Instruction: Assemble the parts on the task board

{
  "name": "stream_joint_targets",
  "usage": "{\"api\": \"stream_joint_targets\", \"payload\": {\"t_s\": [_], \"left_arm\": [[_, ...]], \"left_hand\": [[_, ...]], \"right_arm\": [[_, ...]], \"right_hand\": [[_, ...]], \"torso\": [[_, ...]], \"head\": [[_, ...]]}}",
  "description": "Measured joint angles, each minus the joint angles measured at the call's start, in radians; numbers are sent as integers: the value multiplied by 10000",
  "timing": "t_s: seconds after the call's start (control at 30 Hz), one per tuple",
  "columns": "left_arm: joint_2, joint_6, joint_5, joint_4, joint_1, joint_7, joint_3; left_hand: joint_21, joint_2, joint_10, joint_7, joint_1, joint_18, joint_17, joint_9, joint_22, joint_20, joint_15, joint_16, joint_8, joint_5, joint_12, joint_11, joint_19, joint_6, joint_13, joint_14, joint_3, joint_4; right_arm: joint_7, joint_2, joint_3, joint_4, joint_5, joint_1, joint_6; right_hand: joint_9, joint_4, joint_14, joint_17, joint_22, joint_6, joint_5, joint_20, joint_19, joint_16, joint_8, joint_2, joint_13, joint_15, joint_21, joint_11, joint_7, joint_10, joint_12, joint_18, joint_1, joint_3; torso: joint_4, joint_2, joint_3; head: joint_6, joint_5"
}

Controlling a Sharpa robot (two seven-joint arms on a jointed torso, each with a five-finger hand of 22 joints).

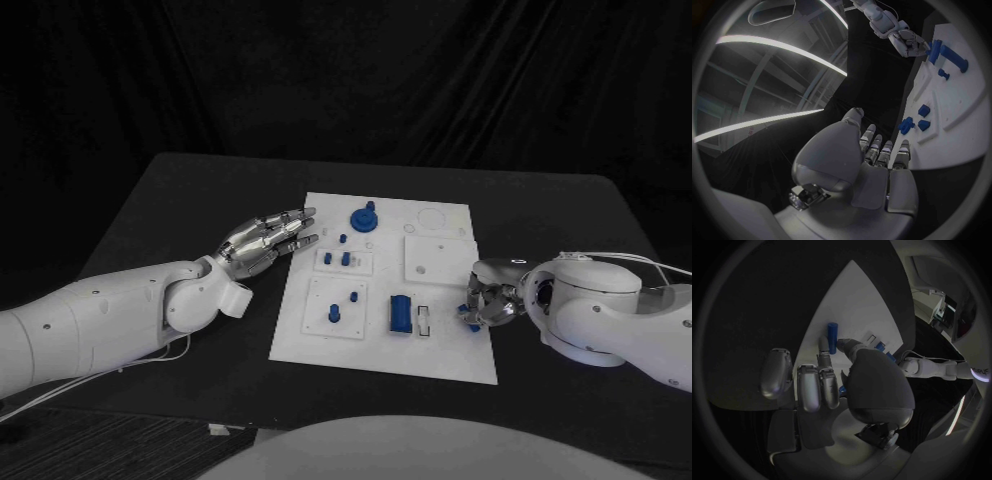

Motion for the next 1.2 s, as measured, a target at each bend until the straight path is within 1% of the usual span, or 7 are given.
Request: {"api": "stream_joint_targets", "payload": {"t_s": [0.07, 0.33, 0.43, 0.5, 0.77, 0.83, 1.2], "left_arm": [[1, 0, 0, -7, -3, -4, 0], [1, 0, 0, -27, -14, -21, -2], [7, 0, 0, -31, -15, -27, -1], [9, 0, 0, -33, -15, -32, 1], [5, 0, 0, -27, -19, -55, 0], [1, 0, 0, -23, -19, -59, 0], [1, 3, 0, -17, -20, -72, -2]], "left_hand": [[0, 0, 0, 0, 0, 0, 0, -1, 0, 0, 0, 0, 0, 0, 0, 0, 0, 0, 0, 0, 0, 0], [0, 0, 0, 0, 0, 0, 0, -1, -11, 0, 0, 0, 0, 0, 0, 0, 0, 0, -1, 0, 41, -41], [0, 0, 0, 0, 0, 0, 0, -1, -11, 0, 0, 0, 0, 0, 0, 0, 0, 0, -1, 0, 41, -41], [0, 0, 0, 0, 0, -1, 0, -2, -11, 0, 0, 0, 0, 0, 0, 0, 0, 0, -1, 0, 41, -41], [0, 0, 0, 0, 0, 0, -1, -2, -10, 0, 0, 0, 0, 0, 38, -1, 0, 0, -1, 0, 41, -41], [0, 0, 0, 0, 0, -1, 0, -2, -10, 0, 0, 0, 0, 0, 38, -1, 0, 0, -1, 0, 41, -41], [0, 0, -1, 0, 0, -1, 0, -3, -10, 0, 0, 0, 0, 0, 38, -1, 0, 0, -1, 0, 41, -40]], "right_arm": [[47, -26, -10, 15, 361, -15, -271], [366, -178, -23, 166, 2255, -15, -1339], [488, -180, -27, 170, 3215, 79, -1675], [566, -136, -21, 161, 3913, 152, -1859], [738, 242, -20, -50, 6317, 208, -2251], [738, 328, -22, -127, 6807, 208, -2309], [507, 466, -22, -368, 7998, 59, -2538]], "right_hand": [[94, -290, -1, 0, 0, -30, -162, 0, 0, 0, 0, 18, 0, 2, 0, 0, 31, -1, 0, -1, -136, 291], [168, -375, -16, -8, -1, -110, -194, 36, -37, 0, 13, 67, -1, 19, -96, 18, 36, -19, 0, -1, -185, 375], [188, -386, -16, -21, -2, -125, -193, 36, -37, 0, 14, 81, -1, 20, -195, 18, 50, -19, 0, -3, -280, 386], [196, -705, -11, -127, -2, -146, -174, 90, -91, -79, 14, 115, -1, 30, -498, 34, 70, -36, 0, 159, -445, 759], [342, -733, -15, -132, -3, -220, -274, 89, -91, -79, 110, 243, -1, 50, -562, 35, 36, -37, 0, 159, -677, 787], [364, -908, -15, -132, -3, -271, -419, 89, -91, -79, 169, 316, -1, 51, -565, 35, 18, -37, 0, 157, -754, 962], [506, -1107, -16, -239, -4, -451, -691, 89, -91, -79, 291, 432, -2, 52, -772, 35, 17, -38, 0, 157, -1058, 1101]], "torso": [[-1, 0, 0], [-1, 0, 0], [-1, 0, 0], [-1, 0, 0], [-2, -4, 0], [0, -5, 0], [7, -1, -2]], "head": [[0, 6], [0, 15], [0, 1], [0, -9], [0, -26], [0, -26], [0, -5]]}}
